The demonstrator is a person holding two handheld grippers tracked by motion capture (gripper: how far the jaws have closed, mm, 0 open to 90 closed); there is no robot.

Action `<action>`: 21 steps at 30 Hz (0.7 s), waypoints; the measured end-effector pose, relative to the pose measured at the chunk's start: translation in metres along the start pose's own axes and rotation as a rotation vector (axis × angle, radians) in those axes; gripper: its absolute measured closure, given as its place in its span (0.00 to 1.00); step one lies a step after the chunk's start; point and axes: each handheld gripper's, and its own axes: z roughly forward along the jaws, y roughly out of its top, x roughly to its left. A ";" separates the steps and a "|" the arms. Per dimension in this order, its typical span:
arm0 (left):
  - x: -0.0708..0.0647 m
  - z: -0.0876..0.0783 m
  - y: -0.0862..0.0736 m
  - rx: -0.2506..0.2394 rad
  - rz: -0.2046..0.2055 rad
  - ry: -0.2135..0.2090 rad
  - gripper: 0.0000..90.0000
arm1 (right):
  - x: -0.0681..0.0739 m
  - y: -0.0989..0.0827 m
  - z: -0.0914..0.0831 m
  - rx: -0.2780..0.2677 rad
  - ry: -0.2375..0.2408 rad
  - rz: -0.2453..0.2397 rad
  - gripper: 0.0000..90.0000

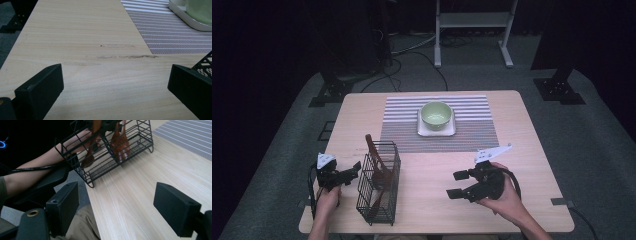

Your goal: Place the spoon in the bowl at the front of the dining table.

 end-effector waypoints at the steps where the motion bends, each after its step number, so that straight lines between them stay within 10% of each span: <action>1: 0.000 0.000 0.000 0.001 0.000 0.000 0.00 | 0.002 0.005 0.002 0.005 0.010 -0.001 0.21; 21: 0.000 0.002 0.001 0.017 0.008 0.004 0.00 | 0.011 0.036 0.024 0.062 0.065 -0.002 0.21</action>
